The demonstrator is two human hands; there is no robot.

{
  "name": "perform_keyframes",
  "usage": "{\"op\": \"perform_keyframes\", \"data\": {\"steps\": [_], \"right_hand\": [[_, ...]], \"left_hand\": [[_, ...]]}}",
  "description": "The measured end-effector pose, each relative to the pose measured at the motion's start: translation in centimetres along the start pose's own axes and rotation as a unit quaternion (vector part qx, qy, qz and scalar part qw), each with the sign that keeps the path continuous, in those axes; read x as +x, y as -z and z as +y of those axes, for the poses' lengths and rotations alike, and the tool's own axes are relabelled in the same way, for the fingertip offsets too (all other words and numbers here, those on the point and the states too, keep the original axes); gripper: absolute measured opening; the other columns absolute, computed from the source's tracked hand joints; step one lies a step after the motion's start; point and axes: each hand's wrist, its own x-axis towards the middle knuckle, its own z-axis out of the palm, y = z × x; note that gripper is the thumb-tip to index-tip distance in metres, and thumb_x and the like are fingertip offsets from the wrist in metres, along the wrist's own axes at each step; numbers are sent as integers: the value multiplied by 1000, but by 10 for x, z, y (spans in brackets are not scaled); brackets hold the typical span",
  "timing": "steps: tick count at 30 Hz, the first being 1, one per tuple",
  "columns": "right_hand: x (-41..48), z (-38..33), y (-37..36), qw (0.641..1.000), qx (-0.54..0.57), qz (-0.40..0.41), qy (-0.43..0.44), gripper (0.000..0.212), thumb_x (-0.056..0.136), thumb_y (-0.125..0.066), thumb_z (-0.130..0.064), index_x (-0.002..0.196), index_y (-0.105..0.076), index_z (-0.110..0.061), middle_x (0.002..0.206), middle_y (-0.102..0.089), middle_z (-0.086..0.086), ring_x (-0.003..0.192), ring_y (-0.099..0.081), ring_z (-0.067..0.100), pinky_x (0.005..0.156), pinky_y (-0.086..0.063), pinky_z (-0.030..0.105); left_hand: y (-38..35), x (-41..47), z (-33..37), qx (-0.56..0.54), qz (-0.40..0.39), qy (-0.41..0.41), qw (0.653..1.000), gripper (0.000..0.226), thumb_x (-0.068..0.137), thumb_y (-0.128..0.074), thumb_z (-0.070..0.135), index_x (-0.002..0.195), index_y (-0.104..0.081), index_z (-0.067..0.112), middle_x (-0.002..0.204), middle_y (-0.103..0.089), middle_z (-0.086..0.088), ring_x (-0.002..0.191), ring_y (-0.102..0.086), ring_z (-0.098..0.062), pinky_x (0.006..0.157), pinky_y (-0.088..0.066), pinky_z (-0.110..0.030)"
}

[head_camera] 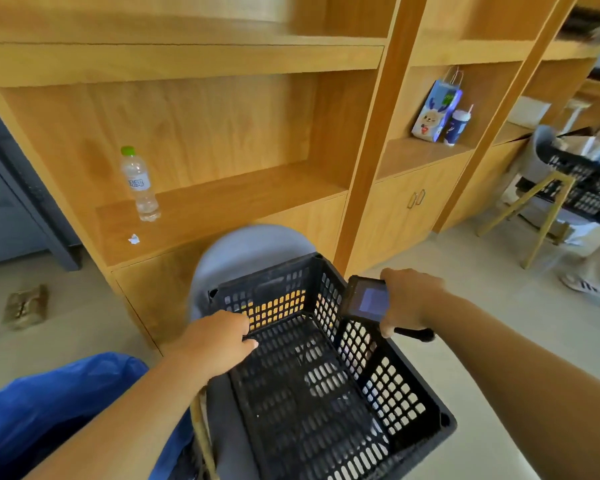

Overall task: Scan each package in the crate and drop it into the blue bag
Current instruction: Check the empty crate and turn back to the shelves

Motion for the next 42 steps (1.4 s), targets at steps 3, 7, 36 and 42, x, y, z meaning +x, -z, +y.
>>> {"op": "perform_keyframes", "data": {"steps": [3,7,36,42], "right_hand": [[-4,26,19,999,17,-14,-42,67,50,-82,-48,95,-40,-22,79,-48,-5,66,-47,16,52,-35,28],[-13,74,39,996,32,-14,-83,62,46,-82,-51,84,-42,-23,80,-52,-3,67,-51,16,54,-38,29],[66,475,171,996,-26,79,-42,66,51,-84,-49,103,-53,-23,84,-56,-5,81,-57,18,68,-47,33],[158,496,214,994,-22,105,7,66,48,-83,-49,100,-52,-24,83,-57,-5,77,-55,14,64,-48,29]], "left_hand": [[24,8,21,32,9,-24,999,26,92,-52,48,91,-57,22,76,-57,6,65,-53,-12,55,-38,-28],[54,19,65,49,22,-41,998,30,95,-49,43,90,-55,15,69,-48,3,63,-46,-15,58,-31,-31],[149,205,452,157,78,0,985,36,94,-48,48,118,-57,22,111,-59,3,90,-54,-15,70,-41,-27],[178,291,462,120,88,35,988,36,94,-49,47,108,-63,17,97,-62,1,80,-53,-15,66,-40,-27]]}}
